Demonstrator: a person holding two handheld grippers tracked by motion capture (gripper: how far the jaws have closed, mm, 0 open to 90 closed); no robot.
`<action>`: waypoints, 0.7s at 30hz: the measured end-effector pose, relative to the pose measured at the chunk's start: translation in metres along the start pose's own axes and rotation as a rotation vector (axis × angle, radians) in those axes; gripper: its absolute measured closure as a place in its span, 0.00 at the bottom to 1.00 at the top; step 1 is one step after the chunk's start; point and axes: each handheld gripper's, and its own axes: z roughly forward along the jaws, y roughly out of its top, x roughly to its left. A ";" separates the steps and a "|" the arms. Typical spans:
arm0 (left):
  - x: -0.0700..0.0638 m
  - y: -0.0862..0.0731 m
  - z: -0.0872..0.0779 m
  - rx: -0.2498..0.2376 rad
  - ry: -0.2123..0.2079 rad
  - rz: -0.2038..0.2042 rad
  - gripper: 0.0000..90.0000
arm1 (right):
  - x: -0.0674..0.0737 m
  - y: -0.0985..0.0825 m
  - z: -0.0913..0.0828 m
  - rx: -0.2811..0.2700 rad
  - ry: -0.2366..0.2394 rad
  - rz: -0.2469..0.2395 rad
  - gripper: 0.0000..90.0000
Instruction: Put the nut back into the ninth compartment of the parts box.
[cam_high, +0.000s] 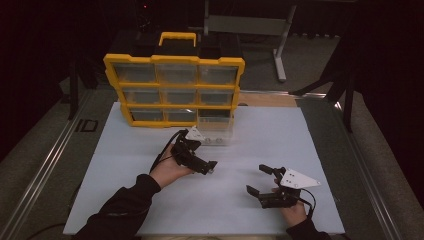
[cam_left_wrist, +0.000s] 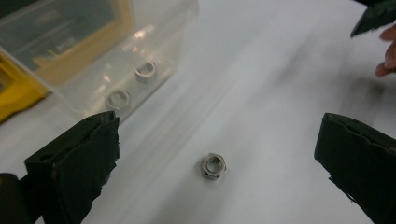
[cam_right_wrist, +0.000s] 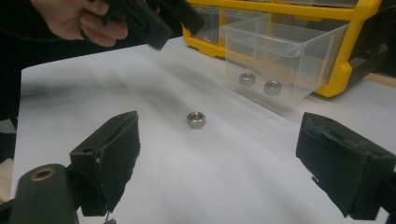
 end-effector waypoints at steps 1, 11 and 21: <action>-0.001 -0.002 0.002 0.004 -0.003 0.000 0.00 | 0.000 0.000 0.000 0.000 0.000 0.000 0.15; -0.001 -0.017 0.024 0.088 -0.033 0.043 0.10 | 0.000 0.000 0.001 0.003 0.000 0.000 0.15; -0.002 -0.024 0.040 0.132 -0.051 0.077 0.28 | 0.000 0.000 0.000 0.001 0.001 0.002 0.15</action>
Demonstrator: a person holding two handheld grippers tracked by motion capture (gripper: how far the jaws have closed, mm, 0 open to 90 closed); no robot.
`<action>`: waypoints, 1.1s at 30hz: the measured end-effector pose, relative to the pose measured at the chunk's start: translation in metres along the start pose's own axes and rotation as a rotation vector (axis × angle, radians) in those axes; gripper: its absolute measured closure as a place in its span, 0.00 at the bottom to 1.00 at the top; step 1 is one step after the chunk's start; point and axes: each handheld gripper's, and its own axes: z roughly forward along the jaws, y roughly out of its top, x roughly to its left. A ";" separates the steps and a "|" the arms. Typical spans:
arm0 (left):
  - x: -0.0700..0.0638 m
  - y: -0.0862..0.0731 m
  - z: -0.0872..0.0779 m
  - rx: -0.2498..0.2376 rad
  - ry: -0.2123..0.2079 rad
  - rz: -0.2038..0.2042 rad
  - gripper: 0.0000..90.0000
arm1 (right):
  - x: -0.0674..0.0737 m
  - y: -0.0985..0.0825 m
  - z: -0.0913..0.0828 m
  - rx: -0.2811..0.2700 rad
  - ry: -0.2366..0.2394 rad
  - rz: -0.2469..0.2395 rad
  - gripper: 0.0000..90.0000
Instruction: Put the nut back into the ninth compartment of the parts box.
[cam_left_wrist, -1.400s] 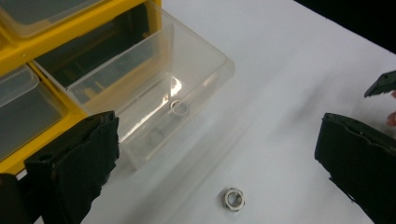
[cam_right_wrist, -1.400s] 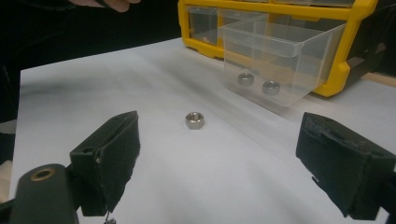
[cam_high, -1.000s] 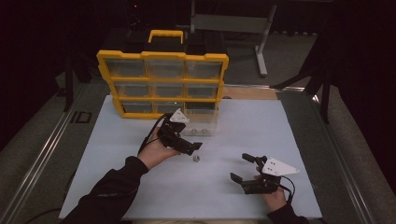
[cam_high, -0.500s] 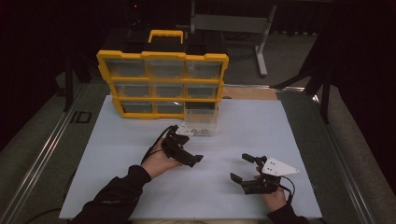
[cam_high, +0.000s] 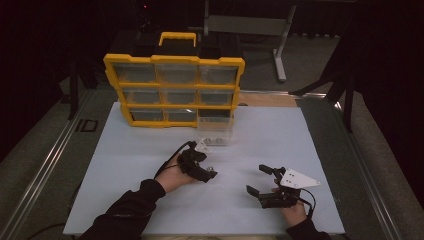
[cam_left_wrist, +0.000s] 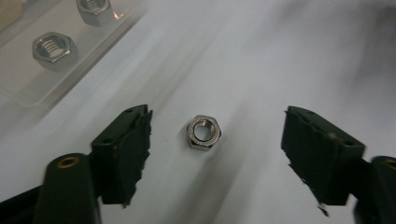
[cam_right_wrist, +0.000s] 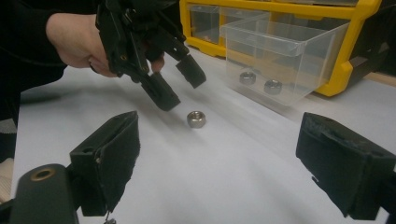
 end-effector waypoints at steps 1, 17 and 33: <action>0.000 0.000 0.002 0.009 0.006 0.003 0.31 | 0.000 0.000 0.000 0.000 0.000 0.000 0.15; 0.002 0.000 0.020 0.056 0.002 0.050 0.61 | 0.000 0.000 0.000 0.000 0.002 0.003 0.15; 0.003 0.001 0.027 0.102 0.001 0.066 0.74 | 0.000 0.000 0.000 0.002 0.005 0.002 0.15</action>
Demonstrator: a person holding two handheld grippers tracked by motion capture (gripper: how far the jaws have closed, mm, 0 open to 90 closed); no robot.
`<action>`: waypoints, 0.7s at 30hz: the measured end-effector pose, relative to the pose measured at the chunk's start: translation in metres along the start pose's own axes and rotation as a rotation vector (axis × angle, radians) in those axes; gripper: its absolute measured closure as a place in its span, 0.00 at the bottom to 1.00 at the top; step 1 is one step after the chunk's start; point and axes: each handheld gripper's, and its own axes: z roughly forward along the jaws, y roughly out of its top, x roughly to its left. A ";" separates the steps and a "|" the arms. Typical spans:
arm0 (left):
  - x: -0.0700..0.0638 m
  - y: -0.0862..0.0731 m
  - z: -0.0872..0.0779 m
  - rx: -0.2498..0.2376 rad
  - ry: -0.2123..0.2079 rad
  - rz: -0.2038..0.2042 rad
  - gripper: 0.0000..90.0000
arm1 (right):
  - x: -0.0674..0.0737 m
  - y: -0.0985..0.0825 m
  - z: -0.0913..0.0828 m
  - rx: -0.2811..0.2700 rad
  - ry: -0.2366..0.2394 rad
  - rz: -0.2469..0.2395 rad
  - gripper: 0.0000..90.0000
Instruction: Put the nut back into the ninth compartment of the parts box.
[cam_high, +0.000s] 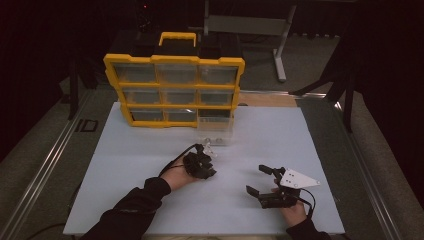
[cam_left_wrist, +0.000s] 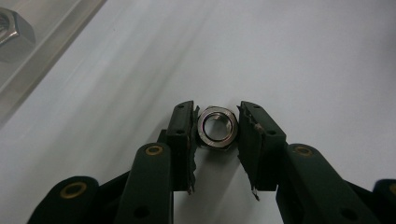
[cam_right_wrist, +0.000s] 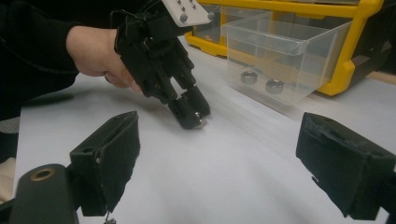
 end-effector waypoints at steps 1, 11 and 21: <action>-0.001 0.002 0.000 0.008 0.010 0.003 0.76 | 0.000 0.000 0.000 0.000 -0.001 0.000 0.15; -0.002 0.006 -0.014 -0.013 -0.018 0.008 0.77 | -0.001 0.000 0.000 -0.003 -0.002 0.002 0.15; 0.001 0.021 -0.050 -0.087 -0.010 0.013 0.77 | 0.000 0.000 0.000 -0.001 -0.002 0.002 0.15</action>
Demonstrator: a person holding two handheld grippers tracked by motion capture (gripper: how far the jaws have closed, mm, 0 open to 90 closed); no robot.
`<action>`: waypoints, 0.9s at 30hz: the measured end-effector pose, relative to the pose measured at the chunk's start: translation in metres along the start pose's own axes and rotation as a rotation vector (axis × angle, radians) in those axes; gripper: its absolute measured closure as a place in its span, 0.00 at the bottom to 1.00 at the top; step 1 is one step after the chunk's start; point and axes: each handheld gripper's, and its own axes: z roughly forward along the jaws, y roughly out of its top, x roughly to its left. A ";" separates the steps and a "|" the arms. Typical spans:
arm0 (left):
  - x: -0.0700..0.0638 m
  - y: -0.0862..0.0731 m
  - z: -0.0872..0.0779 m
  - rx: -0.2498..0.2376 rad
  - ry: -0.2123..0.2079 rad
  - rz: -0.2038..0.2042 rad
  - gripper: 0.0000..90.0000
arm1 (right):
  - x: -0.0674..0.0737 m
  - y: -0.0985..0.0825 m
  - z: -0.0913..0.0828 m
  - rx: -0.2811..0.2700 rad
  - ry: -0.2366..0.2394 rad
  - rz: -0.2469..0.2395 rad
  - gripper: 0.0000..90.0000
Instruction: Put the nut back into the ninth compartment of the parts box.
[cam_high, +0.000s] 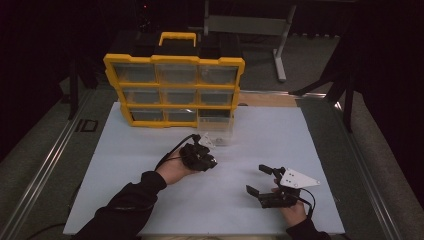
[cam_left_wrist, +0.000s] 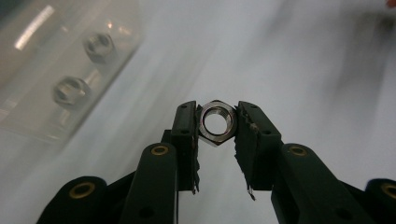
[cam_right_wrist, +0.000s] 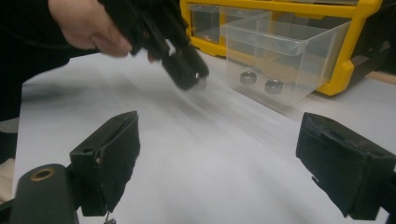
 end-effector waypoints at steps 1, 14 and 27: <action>0.000 0.002 -0.003 -0.010 -0.001 -0.006 0.77 | 0.000 0.000 0.000 0.001 0.000 -0.002 0.15; 0.009 0.029 -0.041 -0.088 0.019 0.010 0.77 | 0.000 0.000 0.000 0.000 -0.002 -0.004 0.15; 0.025 0.052 -0.068 -0.168 0.078 -0.027 0.77 | 0.000 0.000 -0.001 -0.006 -0.002 -0.002 0.15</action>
